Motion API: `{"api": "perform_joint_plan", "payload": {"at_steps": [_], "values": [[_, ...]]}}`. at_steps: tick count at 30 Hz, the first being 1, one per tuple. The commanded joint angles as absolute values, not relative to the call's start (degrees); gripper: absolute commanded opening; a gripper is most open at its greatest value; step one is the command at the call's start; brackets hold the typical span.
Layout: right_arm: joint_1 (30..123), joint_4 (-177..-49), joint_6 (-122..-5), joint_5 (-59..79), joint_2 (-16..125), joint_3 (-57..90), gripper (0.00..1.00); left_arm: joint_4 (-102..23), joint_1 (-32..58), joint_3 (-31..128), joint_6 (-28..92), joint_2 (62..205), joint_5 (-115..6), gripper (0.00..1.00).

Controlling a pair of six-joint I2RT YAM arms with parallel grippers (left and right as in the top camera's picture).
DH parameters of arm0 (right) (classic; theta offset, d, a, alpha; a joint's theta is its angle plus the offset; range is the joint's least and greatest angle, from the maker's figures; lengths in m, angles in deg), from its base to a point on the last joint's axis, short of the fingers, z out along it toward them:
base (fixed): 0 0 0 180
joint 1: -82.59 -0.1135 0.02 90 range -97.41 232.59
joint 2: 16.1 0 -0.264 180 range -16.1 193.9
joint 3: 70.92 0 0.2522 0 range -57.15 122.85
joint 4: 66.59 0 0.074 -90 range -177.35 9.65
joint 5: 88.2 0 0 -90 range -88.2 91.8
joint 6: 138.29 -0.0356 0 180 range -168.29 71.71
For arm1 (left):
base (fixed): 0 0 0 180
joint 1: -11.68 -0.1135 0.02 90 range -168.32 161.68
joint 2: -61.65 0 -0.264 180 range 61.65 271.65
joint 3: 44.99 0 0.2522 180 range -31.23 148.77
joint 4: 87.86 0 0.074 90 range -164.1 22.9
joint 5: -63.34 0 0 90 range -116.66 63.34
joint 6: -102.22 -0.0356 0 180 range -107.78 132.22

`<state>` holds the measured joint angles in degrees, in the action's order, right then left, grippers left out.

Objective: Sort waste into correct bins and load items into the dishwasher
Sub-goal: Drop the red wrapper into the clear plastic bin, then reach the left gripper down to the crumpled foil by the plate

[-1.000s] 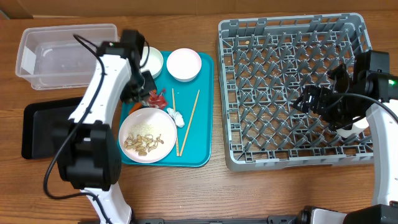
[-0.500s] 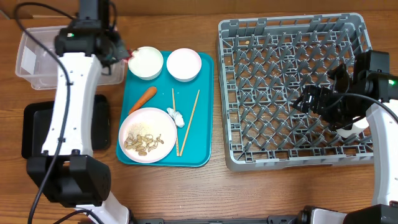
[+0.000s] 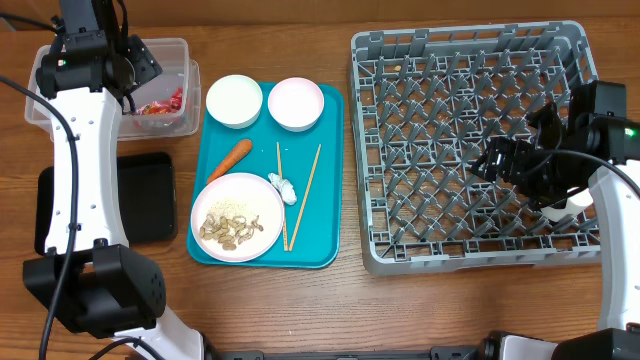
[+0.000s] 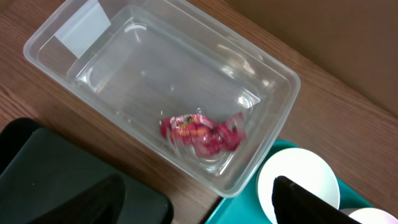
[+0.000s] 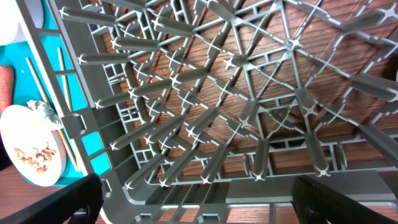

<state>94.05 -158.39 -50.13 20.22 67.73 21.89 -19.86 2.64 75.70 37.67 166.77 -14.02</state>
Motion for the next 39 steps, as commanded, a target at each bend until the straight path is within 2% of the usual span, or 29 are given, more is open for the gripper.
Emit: {"api": "perform_joint_plan", "payload": {"at_steps": [1,4,7,12,19,39], "values": [[93.79,-158.28,-49.79,19.83,66.83,23.18,1.00,-18.26,2.75,76.29,37.65,166.77,-16.99,0.73],[93.79,-158.26,-49.79,19.83,66.83,23.18,1.00,-14.74,4.37,76.29,35.86,166.77,-26.39,0.71],[93.79,-158.28,-49.79,19.83,66.83,23.18,1.00,-10.33,8.09,76.27,32.86,166.77,-31.42,0.73],[93.79,-158.28,-49.79,19.83,66.83,23.18,1.00,0.23,17.07,75.59,32.77,167.36,-30.69,0.72],[93.79,-158.28,-49.81,19.85,66.83,23.18,1.00,-0.73,26.42,68.67,33.04,170.44,-28.79,0.72],[93.79,-158.28,-49.79,19.85,66.83,23.18,1.00,-5.43,28.63,65.98,33.63,187.08,-31.70,0.71]]}}
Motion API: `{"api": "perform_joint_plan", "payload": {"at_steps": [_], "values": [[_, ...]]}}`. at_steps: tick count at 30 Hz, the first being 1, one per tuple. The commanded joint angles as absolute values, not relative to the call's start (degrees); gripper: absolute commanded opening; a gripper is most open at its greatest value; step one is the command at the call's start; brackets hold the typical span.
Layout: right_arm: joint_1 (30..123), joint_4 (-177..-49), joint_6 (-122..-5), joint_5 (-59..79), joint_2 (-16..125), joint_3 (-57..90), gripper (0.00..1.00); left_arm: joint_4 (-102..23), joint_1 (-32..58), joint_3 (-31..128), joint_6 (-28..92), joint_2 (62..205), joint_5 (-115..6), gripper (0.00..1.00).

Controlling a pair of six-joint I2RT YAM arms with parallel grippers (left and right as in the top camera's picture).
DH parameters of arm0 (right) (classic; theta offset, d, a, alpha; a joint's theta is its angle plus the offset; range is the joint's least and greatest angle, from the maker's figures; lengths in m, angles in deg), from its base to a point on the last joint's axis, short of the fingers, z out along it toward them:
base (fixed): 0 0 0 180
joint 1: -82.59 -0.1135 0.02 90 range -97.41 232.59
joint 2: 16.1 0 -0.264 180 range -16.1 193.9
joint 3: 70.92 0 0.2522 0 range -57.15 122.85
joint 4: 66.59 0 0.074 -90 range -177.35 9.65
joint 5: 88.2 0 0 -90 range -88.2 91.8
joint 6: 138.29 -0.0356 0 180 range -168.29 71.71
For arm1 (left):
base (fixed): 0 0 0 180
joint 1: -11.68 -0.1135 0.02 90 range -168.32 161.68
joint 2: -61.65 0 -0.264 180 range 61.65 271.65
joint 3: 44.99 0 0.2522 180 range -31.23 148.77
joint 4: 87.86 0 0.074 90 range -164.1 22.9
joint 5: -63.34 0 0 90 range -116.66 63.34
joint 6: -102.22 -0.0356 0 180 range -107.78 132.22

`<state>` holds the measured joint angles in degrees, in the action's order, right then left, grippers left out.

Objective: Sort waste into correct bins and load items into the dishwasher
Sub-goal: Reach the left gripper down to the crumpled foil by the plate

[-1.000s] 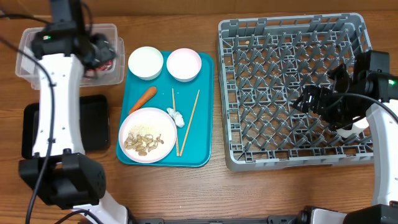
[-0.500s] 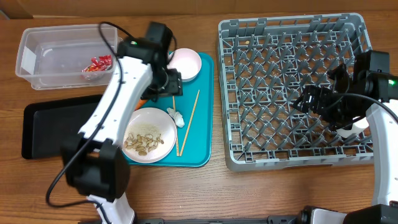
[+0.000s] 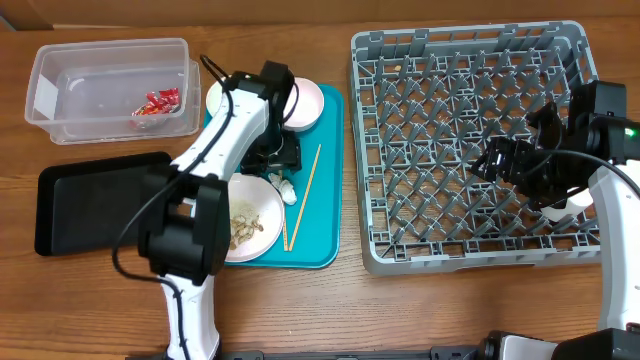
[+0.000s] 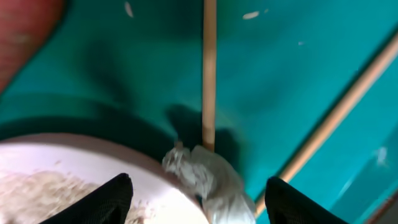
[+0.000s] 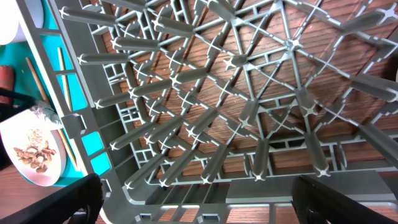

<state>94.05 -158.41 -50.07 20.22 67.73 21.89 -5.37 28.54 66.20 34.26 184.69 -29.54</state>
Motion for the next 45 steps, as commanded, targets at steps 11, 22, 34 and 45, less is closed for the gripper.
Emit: {"api": "perform_joint_plan", "payload": {"at_steps": [11,22,34,45], "values": [[93.79,-158.26,-49.79,19.83,66.83,23.18,1.00,-7.07,28.63,66.00,33.60,188.34,-32.49,0.34],[93.79,-158.28,-49.79,19.83,66.83,23.18,1.00,-4.69,28.46,68.23,32.31,188.30,-32.12,0.45],[93.79,-158.28,-49.79,19.83,66.83,23.18,1.00,0.14,28.22,78.98,32.29,188.28,-30.69,0.51],[93.79,-158.28,-49.79,19.83,66.83,23.18,1.00,-4.73,28.74,73.32,32.31,188.41,-30.76,0.59]]}}
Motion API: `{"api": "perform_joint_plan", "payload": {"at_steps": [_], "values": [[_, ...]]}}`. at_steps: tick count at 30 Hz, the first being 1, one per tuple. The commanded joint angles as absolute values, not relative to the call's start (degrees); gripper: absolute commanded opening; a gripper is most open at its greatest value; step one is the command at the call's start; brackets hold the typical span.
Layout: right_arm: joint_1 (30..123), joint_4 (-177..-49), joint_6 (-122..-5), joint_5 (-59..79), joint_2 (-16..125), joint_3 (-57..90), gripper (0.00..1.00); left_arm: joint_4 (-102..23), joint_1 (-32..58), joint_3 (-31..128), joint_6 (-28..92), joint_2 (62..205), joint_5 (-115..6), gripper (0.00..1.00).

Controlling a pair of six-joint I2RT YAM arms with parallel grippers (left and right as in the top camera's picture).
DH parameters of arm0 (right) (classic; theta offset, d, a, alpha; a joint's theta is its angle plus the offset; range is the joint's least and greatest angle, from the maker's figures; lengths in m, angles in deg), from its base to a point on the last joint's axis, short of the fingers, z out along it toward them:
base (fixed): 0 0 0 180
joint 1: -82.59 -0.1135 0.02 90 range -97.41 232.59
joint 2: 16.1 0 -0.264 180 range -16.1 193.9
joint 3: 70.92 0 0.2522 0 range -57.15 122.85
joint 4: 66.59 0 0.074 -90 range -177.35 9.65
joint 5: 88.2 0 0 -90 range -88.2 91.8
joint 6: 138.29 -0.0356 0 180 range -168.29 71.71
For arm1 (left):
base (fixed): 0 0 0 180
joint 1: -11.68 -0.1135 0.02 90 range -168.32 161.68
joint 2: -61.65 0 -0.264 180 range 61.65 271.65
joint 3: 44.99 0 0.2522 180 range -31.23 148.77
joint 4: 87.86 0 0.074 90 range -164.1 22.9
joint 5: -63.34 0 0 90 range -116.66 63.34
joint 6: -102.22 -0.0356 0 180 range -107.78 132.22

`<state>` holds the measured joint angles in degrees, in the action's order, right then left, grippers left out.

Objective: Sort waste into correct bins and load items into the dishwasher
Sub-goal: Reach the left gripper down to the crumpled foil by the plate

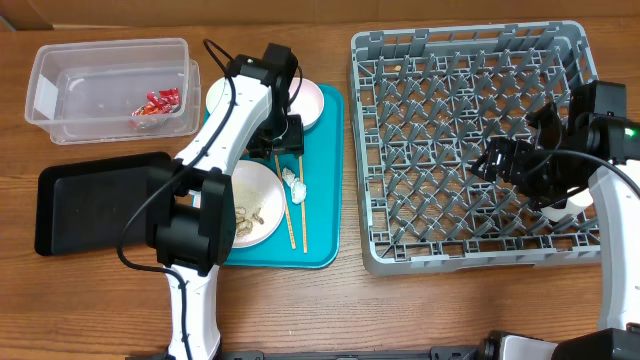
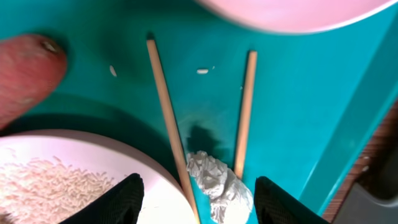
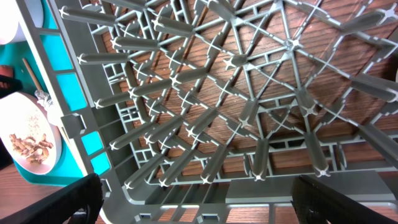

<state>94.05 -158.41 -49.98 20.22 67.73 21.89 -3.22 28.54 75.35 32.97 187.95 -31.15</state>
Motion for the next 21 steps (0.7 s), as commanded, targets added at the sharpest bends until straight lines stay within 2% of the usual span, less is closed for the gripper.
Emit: {"api": "perform_joint_plan", "payload": {"at_steps": [1,18,21], "values": [[93.79,-158.28,-49.79,19.83,66.83,23.18,1.00,-5.37,28.74,72.95,32.31,188.41,-30.85,0.59],[93.79,-158.30,-49.79,19.83,66.83,23.18,1.00,-5.34,30.64,72.75,32.34,192.08,-31.20,0.57],[93.79,-158.30,-49.79,19.83,66.83,23.18,1.00,-5.02,30.75,72.73,32.36,192.65,-31.22,0.54]]}}
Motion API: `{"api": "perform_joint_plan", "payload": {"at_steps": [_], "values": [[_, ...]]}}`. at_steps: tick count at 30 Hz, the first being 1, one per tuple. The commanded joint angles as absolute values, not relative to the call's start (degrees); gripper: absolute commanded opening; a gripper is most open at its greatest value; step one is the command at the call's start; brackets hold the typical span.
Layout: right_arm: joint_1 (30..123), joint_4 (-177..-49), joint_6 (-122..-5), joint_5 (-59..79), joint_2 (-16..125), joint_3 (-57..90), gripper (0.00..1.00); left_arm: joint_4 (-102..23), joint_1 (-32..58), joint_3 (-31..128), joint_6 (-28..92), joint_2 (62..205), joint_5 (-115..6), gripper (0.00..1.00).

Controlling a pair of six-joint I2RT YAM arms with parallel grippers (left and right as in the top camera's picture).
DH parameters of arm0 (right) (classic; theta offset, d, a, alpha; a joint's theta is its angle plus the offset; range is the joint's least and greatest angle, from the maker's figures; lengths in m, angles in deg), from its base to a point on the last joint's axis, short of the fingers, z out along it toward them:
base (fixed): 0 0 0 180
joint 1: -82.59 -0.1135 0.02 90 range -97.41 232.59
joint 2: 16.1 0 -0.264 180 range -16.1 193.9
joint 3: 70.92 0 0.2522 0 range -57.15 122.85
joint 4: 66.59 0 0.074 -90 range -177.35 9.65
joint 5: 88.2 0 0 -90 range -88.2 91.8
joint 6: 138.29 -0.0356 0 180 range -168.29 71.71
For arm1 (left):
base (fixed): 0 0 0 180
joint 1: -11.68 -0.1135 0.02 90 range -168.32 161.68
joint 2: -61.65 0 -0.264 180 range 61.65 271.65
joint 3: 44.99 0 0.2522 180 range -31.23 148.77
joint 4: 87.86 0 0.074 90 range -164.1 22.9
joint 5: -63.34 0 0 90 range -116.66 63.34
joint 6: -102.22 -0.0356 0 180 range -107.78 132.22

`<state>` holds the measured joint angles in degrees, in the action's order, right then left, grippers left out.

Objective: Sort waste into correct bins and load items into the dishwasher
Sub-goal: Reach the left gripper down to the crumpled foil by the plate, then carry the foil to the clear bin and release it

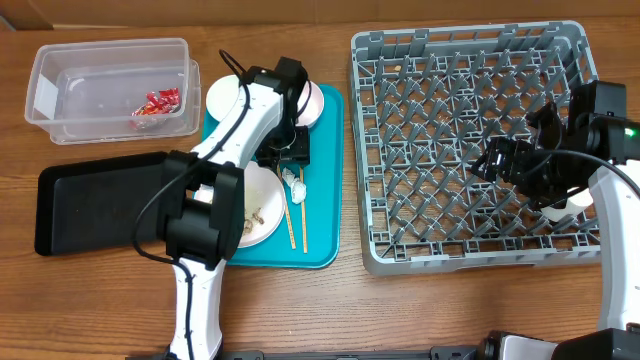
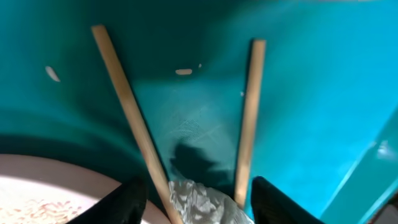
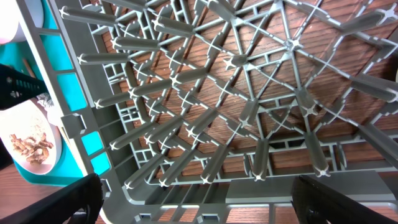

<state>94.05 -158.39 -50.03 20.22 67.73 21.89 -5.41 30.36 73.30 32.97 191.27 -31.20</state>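
Observation:
My left gripper (image 1: pixel 292 160) hangs open, low over the teal tray (image 1: pixel 325 240). In the left wrist view its fingers (image 2: pixel 134 199) stand either side of a crumpled white paper wad (image 2: pixel 199 202) and two wooden chopsticks (image 2: pixel 127 115). The wad (image 1: pixel 294 183) lies between the chopsticks (image 1: pixel 301 215), beside a white plate of peanut shells (image 1: pixel 250 215). My right gripper (image 1: pixel 520 165) is open and empty above the grey dish rack (image 1: pixel 460 260); only rack pegs (image 3: pixel 249 93) show in its view. The left arm hides the carrot.
A clear bin (image 1: pixel 60 125) at the back left holds a red wrapper (image 1: pixel 155 103). A black bin (image 1: pixel 100 200) lies in front of it. A white bowl (image 1: pixel 222 95) and a pink bowl (image 1: pixel 312 100) sit at the tray's far end.
My left gripper has come lower over the tray and slightly right; the wad and chopsticks fill more of its view. The right arm has not moved.
My left gripper was open over the clear bin with the red wrapper lying inside. Then it was over the tray by the wad. Later the chopsticks lay nearly parallel and the wad sat slightly farther right. Now the gripper straddles them, lower.

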Motion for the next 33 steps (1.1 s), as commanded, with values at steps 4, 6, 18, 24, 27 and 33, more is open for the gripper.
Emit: {"api": "perform_joint_plan", "payload": {"at_steps": [4,6,18,24,27,33], "values": [[93.79,-158.30,-49.79,19.83,66.83,23.18,1.00,-4.97,30.95,72.73,32.34,192.69,-31.22,0.43],[93.79,-158.30,-49.79,19.83,66.83,23.18,1.00,-4.86,30.93,72.73,32.34,192.69,-31.22,0.24],[93.79,-158.30,-49.79,19.83,66.83,23.18,1.00,-0.73,29.16,76.43,31.90,192.21,-30.96,0.04],[93.79,-158.30,-49.81,19.21,66.83,23.18,1.00,3.11,25.51,85.08,30.17,188.19,-30.96,0.04],[93.79,-158.30,-49.81,19.19,66.83,23.18,1.00,3.44,23.23,89.52,28.77,185.98,-30.41,0.04],[93.79,-158.30,-49.79,19.19,66.83,23.18,1.00,1.89,13.72,98.52,28.75,183.14,-22.43,0.04]]}}
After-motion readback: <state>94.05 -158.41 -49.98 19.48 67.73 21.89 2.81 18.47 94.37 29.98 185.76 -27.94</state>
